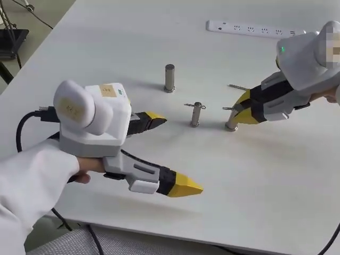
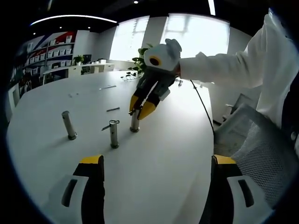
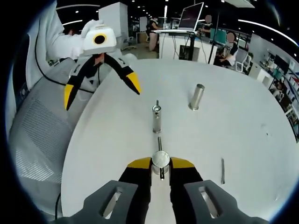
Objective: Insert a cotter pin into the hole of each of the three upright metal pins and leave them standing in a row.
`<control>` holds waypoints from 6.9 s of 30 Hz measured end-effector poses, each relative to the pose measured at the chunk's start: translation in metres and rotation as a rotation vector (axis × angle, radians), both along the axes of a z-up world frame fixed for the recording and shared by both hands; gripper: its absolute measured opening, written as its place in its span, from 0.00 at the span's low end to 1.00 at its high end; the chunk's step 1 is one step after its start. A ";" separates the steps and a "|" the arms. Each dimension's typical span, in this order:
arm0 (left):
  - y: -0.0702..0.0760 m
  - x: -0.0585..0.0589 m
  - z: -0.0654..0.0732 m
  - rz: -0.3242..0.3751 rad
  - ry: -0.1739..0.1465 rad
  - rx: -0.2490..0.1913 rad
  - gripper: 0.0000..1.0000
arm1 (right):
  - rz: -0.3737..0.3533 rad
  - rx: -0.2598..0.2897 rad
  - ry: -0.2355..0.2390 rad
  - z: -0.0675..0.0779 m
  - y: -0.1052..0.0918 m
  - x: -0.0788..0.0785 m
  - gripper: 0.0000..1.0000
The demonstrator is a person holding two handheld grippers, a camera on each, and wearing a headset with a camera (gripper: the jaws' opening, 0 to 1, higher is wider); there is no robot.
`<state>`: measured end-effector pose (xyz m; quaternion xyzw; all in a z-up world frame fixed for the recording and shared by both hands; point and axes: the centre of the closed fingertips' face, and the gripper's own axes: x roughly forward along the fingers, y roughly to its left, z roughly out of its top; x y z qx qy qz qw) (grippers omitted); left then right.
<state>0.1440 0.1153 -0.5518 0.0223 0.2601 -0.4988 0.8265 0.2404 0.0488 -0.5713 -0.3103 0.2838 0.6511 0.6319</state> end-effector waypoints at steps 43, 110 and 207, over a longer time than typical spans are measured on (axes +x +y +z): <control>0.008 -0.002 0.025 0.081 -0.006 -0.060 0.98 | -0.512 0.325 0.023 0.056 -0.045 -0.071 0.80; 0.074 0.173 0.008 0.517 -0.121 -0.050 0.38 | -0.831 0.404 0.108 0.053 -0.070 -0.105 0.92; -0.066 0.031 -0.010 -0.131 -0.143 0.113 0.10 | -0.825 0.368 0.180 0.040 -0.074 -0.117 0.91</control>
